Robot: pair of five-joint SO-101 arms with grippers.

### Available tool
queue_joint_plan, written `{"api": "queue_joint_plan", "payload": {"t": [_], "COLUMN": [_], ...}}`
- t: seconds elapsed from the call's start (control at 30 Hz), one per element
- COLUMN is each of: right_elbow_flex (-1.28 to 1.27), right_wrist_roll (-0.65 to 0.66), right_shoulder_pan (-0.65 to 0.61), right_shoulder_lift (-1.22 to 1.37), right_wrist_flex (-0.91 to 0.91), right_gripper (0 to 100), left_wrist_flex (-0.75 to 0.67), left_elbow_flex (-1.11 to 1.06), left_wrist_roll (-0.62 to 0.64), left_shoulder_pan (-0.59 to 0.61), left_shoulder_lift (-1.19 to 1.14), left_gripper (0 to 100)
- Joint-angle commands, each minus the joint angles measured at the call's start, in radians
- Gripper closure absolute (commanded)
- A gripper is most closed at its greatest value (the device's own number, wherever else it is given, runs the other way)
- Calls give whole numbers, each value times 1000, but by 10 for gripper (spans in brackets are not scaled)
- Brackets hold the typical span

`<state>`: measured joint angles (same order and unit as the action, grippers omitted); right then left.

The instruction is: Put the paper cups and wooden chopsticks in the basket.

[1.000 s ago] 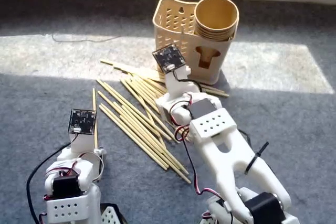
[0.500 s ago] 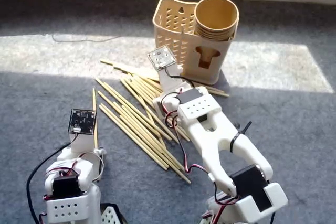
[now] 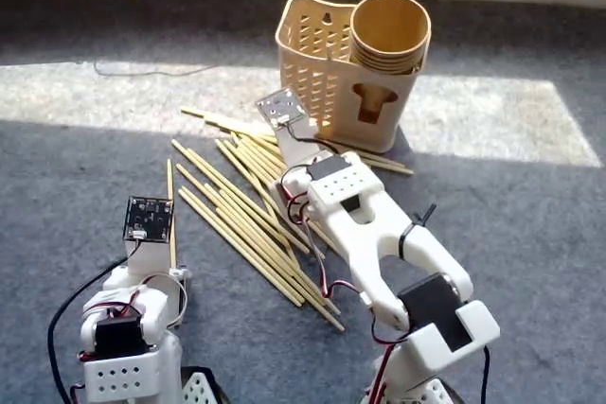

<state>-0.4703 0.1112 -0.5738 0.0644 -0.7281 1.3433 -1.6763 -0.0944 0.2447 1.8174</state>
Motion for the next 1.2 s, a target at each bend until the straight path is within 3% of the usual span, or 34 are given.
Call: {"api": "queue_joint_plan", "payload": {"t": [0.0, 1.17], "right_elbow_flex": [58, 61], "right_wrist_roll": [-6, -5], "right_shoulder_pan": [8, 51], "right_shoulder_lift": [-1, 110], "right_wrist_flex": [-2, -4], "right_gripper": [929, 933], "left_wrist_flex": [5, 3], "left_elbow_flex": [-21, -21], "left_wrist_roll": [6, 6], "left_shoulder_pan": [-7, -7], "left_shoulder_lift": [7, 7], "left_gripper": [839, 839]}}
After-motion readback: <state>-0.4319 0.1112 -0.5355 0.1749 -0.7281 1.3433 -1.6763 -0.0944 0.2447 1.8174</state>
